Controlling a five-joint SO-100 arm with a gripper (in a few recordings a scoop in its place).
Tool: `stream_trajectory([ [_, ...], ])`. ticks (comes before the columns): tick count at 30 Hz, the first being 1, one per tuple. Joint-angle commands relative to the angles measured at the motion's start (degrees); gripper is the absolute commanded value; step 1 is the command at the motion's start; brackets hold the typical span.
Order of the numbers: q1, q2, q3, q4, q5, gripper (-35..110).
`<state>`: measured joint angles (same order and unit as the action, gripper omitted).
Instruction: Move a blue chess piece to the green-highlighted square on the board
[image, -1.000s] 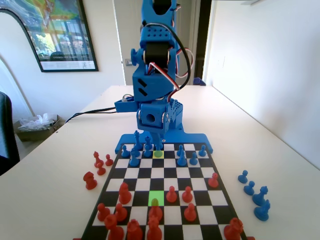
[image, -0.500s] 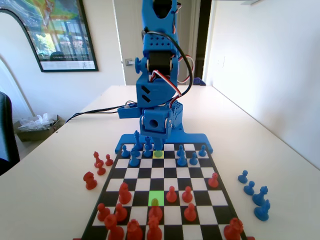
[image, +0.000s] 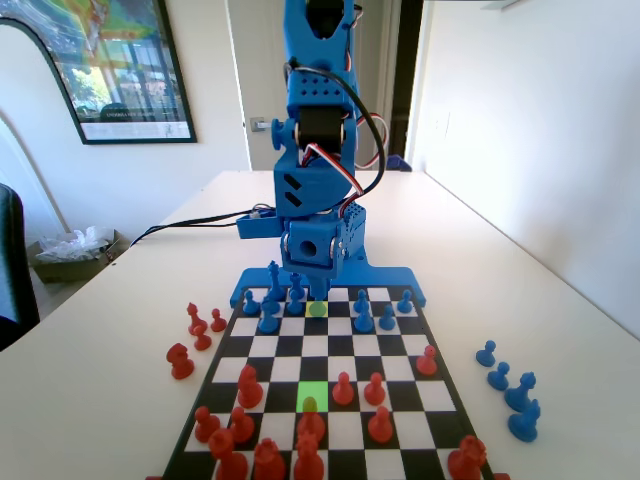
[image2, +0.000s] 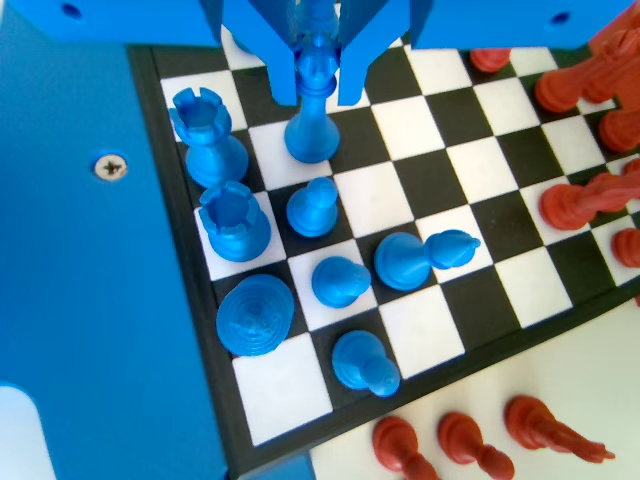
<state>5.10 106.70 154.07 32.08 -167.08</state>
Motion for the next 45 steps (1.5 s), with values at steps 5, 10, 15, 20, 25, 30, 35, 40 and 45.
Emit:
stream_trajectory([
  [5,0.9,1.4,-4.3,9.1,-9.4,1],
  [10,-0.4,0.4,-11.9,17.5,-4.2,1],
  [15,-1.1,-1.3,-17.3,20.3,-0.9,1],
  [20,-1.4,-4.3,-23.4,22.3,2.6,1],
  [25,-1.7,-8.9,-28.9,22.3,7.6,1],
  [30,-1.8,-12.3,-32.6,20.0,14.7,1],
  [35,-1.7,-14.2,-34.7,16.9,22.9,1],
  [40,-1.4,-16.1,-36.7,13.0,34.7,1],
  [45,-0.2,-17.1,-38.1,10.6,43.9,1],
])
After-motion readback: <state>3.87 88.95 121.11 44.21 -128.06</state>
